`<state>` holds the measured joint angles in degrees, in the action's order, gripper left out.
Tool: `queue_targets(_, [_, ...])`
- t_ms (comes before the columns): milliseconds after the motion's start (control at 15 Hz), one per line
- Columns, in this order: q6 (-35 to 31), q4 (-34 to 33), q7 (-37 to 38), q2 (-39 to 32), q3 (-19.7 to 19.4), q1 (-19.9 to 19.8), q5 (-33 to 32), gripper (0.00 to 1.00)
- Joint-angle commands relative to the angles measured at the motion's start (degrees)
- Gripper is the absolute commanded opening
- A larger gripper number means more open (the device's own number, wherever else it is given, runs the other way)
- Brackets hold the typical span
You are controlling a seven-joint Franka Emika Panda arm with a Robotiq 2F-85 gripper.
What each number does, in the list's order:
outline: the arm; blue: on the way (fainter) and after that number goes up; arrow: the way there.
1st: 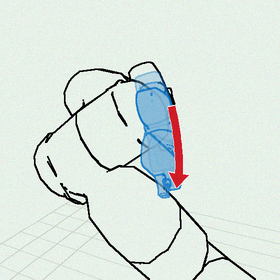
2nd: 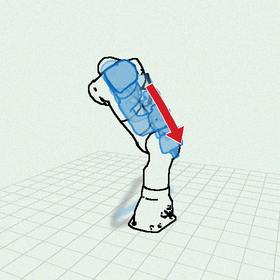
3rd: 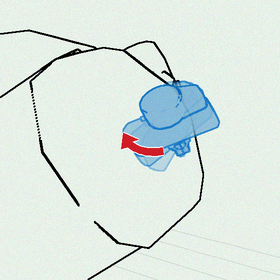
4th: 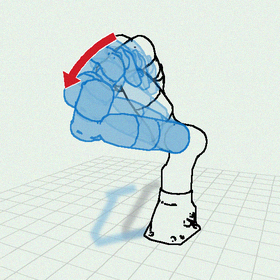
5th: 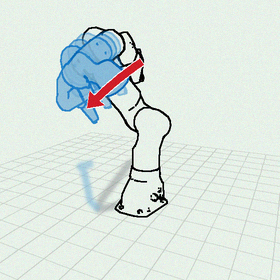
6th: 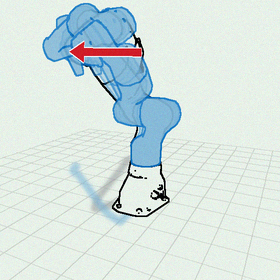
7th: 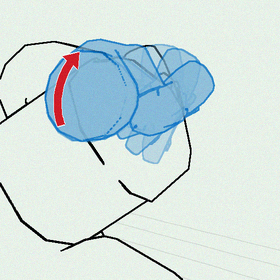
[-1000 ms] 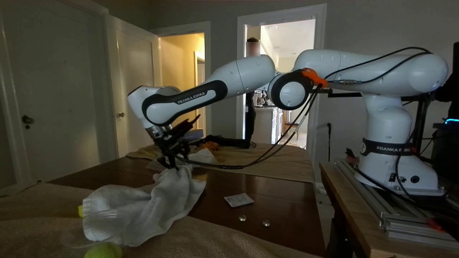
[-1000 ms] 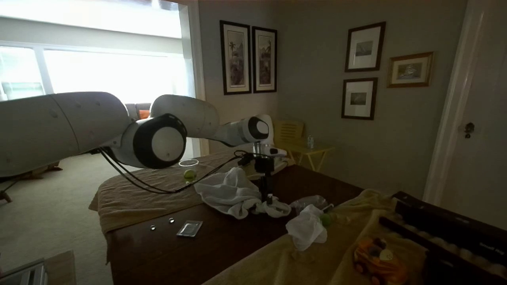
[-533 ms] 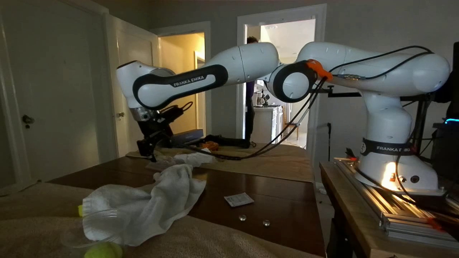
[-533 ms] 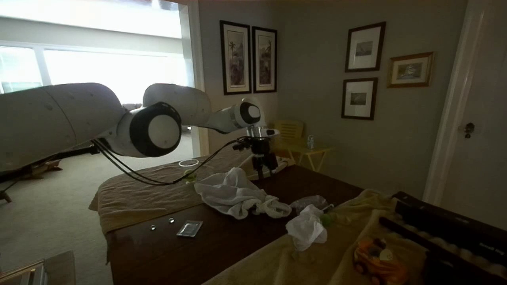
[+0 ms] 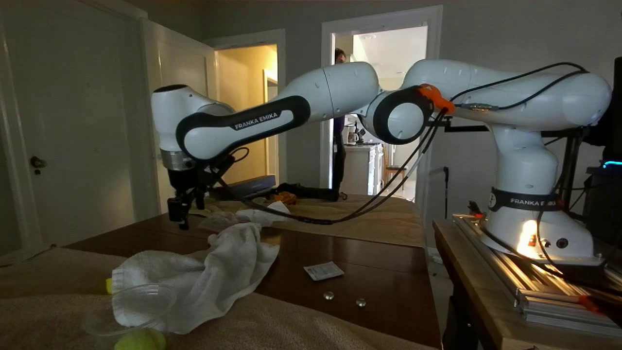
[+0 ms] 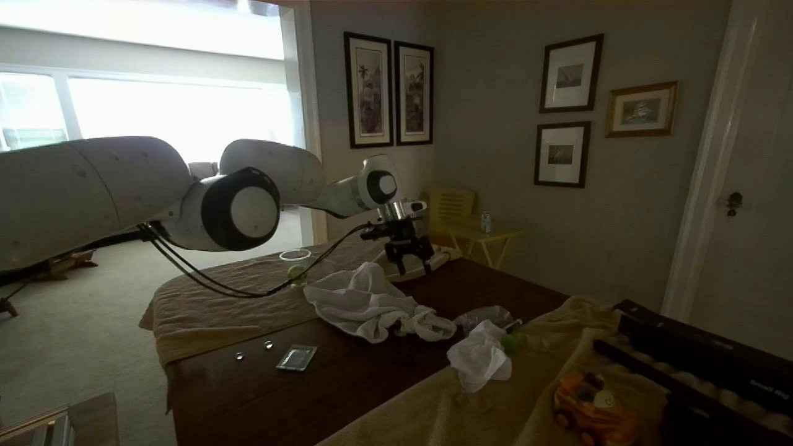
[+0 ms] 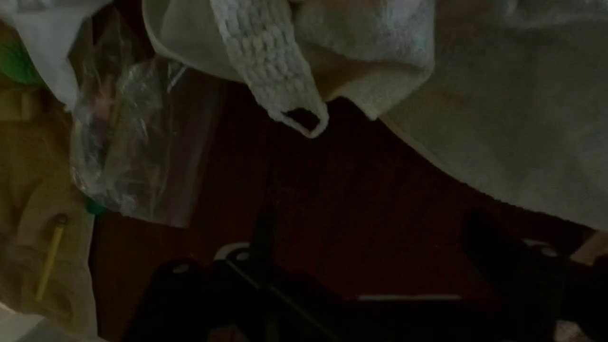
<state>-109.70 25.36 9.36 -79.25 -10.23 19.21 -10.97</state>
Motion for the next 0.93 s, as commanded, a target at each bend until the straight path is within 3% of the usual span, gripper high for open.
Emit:
queue_targets(0, [-10.4, 0.0, -6.4, -1.6, 1.2, -0.6, -1.6, 1.0])
queue_targets(267, [-23.9, 0.1, -12.0, -3.3, 3.5, -1.2, -0.3, 1.0])
queue_targets(400, [-29.8, 0.1, -15.5, -4.1, 6.6, -1.9, 1.6, 1.0])
queue_targets(600, [-29.5, 0.8, -15.3, -3.7, 11.4, -1.8, 4.9, 1.0])
queue_targets(867, [-25.7, 1.5, -12.1, -2.5, 13.5, -0.4, 6.6, 1.0])
